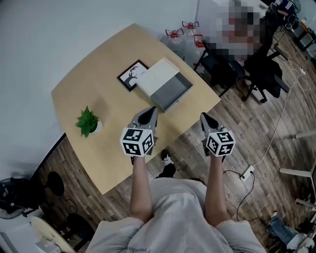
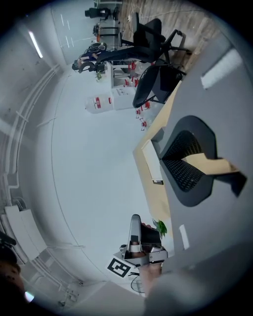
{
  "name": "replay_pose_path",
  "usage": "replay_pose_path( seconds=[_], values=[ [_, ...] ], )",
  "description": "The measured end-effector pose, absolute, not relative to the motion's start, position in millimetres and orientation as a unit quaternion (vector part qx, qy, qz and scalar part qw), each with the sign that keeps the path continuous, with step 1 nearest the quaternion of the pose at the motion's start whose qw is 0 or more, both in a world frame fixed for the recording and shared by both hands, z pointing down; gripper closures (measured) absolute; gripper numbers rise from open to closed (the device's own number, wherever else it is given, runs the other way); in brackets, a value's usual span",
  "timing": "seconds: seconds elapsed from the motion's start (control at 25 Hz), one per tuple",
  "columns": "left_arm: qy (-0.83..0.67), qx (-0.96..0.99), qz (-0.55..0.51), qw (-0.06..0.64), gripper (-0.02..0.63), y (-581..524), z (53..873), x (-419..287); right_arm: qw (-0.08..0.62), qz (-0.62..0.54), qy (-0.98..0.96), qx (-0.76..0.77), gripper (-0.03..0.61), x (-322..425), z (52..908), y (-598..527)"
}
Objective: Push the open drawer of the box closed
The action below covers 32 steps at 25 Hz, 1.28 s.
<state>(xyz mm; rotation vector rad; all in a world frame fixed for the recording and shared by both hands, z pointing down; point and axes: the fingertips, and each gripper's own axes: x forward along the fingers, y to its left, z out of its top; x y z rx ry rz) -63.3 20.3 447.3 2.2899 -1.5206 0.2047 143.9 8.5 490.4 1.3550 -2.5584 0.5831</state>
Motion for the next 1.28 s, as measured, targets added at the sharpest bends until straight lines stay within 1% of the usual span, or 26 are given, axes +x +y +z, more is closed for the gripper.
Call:
replay_pose_path(
  seconds=[0.16,0.32,0.76,1.0,1.28],
  values=[
    [-0.545,0.812,0.074,0.196,0.561,3,454,-97,0.097,0.200,-0.865,0.450,0.577,110,501,-4],
    [-0.540,0.813,0.082,0.201,0.561,-2,468,-113,0.107,0.205,-0.862,0.451,0.577,92,517,-11],
    [-0.529,0.819,0.096,0.201,0.560,-24,484,-118,0.116,0.211,-0.863,0.443,0.577,81,533,-24],
    [-0.534,0.814,0.123,0.192,0.561,-42,493,-127,0.120,0.223,-0.863,0.437,0.577,74,546,-45],
    [-0.531,0.813,0.123,0.204,0.560,-71,505,-134,0.127,0.216,-0.873,0.419,0.577,62,551,-74]
  ],
)
